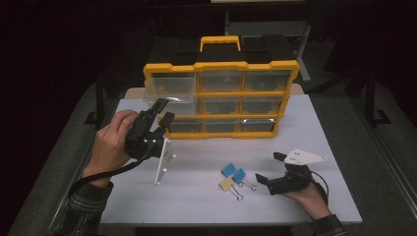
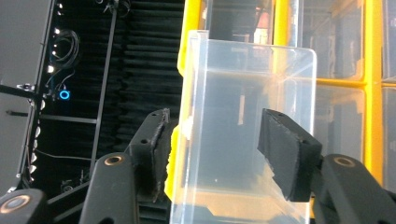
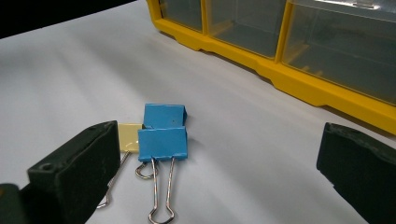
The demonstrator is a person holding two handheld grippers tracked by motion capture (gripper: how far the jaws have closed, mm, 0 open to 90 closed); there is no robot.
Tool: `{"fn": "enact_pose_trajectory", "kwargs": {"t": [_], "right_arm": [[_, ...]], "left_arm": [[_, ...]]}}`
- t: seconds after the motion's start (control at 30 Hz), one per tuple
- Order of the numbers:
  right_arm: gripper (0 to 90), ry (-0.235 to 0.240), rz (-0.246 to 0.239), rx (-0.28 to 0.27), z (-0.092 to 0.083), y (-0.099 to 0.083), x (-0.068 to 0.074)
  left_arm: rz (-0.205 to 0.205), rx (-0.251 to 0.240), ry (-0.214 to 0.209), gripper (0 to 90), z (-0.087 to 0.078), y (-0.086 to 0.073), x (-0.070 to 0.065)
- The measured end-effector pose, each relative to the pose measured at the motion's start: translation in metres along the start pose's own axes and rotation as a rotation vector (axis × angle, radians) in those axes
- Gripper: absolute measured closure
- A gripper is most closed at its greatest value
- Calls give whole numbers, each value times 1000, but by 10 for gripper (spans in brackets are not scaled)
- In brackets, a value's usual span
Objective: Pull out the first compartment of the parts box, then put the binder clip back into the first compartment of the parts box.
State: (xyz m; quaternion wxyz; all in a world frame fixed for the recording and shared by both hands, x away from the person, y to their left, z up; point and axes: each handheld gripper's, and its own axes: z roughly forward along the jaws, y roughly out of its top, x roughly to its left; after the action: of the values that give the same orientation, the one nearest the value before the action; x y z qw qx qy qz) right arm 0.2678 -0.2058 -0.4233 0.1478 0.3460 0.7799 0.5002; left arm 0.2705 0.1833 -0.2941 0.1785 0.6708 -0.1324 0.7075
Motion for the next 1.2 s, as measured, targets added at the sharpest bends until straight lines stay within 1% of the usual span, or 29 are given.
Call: {"fn": "enact_pose_trajectory", "kwargs": {"t": [0.17, 0.23, 0.27, 0.5, 0.53, 0.57, 0.6, 0.63, 0.77, 0.83, 0.9, 0.93, 0.97, 1.0, 1.03, 1.13, 1.2], "right_arm": [[0, 0, 4, 2, 0, 0, 0], [0, 2, 2, 3, 0, 0, 1], [0, 2, -2, 0, 0, 0, 1], [0, 2, 2, 2, 0, 0, 1], [0, 2, 2, 2, 0, 0, 1], [0, 1, 3, 3, 0, 0, 1], [0, 0, 6, 3, 0, -1, 0], [0, 0, 5, 2, 0, -1, 0], [0, 0, 3, -1, 0, 0, 0], [0, 0, 3, 1, 0, -1, 0], [0, 0, 3, 2, 0, -1, 0], [0, 0, 3, 2, 0, -1, 0], [0, 0, 3, 2, 0, -1, 0], [0, 0, 3, 2, 0, -1, 0], [0, 0, 2, 3, 0, -1, 0], [0, 0, 0, 5, 1, -1, 1], [0, 1, 0, 6, 1, -1, 0]], "left_arm": [[-16, -1, -1, 400, -3, 1, -7], [-16, 2, -8, 399, -4, 2, -10], [-24, -4, -8, 398, -5, 2, -13], [-33, -2, -28, 363, -7, 5, -28], [-33, -2, -28, 361, -7, 5, -28], [-52, -12, -32, 361, -6, 5, -33], [-52, -11, -40, 343, -6, 6, -36], [-64, -20, -39, 336, -6, 6, -39], [-67, -27, -55, 306, -6, 9, -48], [-75, -33, -60, 295, -6, 10, -53], [-79, -26, -69, 279, -6, 11, -57], [-80, -31, -80, 268, -5, 12, -60], [-80, -31, -80, 264, -5, 12, -60], [-80, -34, -82, 264, -4, 13, -64], [-85, -37, -88, 244, -4, 13, -67], [-87, -32, -99, 225, -3, 13, -72], [-97, -27, -109, 208, -2, 13, -76]]}}
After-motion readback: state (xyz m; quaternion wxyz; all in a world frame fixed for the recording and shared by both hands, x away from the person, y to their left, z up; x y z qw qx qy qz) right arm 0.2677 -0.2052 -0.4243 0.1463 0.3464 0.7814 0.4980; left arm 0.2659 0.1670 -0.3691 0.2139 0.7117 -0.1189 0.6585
